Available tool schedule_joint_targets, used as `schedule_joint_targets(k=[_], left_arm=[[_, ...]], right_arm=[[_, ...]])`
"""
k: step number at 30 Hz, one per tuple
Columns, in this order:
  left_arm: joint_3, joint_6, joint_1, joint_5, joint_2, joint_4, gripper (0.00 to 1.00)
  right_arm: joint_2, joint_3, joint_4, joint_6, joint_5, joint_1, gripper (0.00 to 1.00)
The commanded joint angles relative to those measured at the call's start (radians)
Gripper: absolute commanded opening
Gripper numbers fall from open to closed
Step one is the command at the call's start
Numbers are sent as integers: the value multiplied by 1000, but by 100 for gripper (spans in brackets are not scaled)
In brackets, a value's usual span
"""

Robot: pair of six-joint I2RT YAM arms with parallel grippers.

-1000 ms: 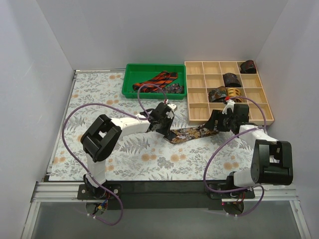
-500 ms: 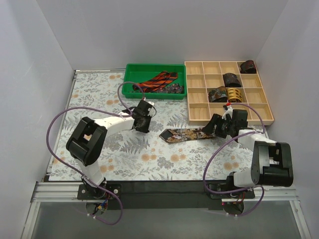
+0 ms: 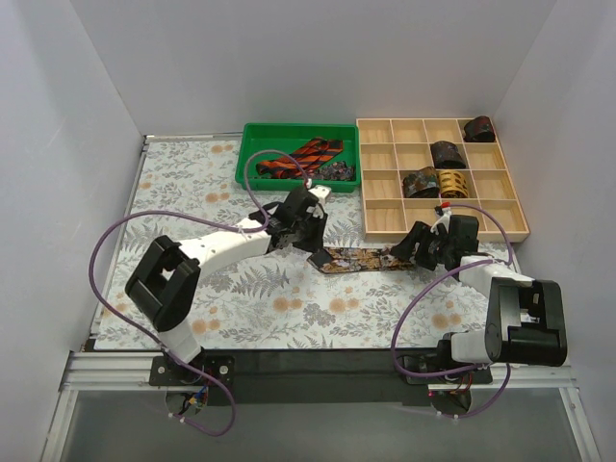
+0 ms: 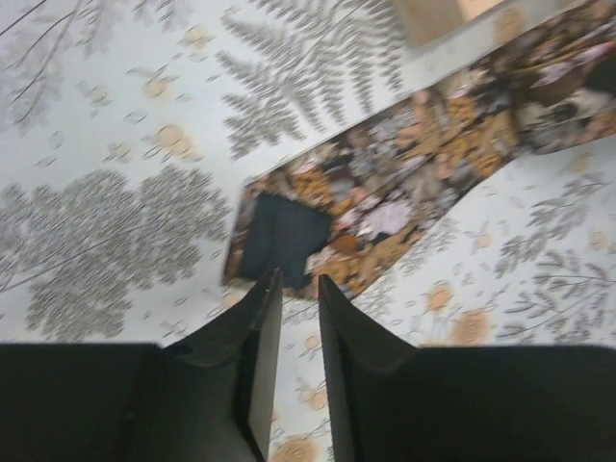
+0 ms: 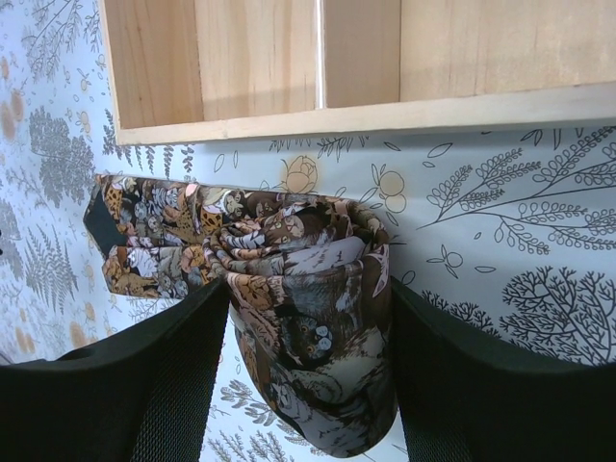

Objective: Roll the ties
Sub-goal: Roll the tie

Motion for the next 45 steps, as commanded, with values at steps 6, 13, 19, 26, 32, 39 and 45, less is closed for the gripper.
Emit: schedule_joint_targets(k=[6, 13, 19, 26, 32, 39, 45], left_arm=[[97, -16, -42, 59, 161, 33, 12], [71, -13, -42, 1, 223, 6, 9], [18, 32, -23, -103, 209, -92, 8], [-56, 193, 22, -226, 92, -142, 10], [-44, 368, 80, -248, 83, -157, 13], [13, 448, 135, -236, 69, -155, 17], [22, 452, 145, -211, 83, -145, 18]], right_arm=[[0, -4, 34, 10, -25, 0, 59], [-4, -22, 29, 14, -43, 0, 59], [-60, -30, -11, 16, -43, 3, 61], [-155, 59, -167, -98, 19, 87, 77], [-138, 272, -337, -366, 125, 303, 80], [27, 541, -576, -797, 274, 547, 90], [178, 660, -644, -1004, 234, 635, 89]])
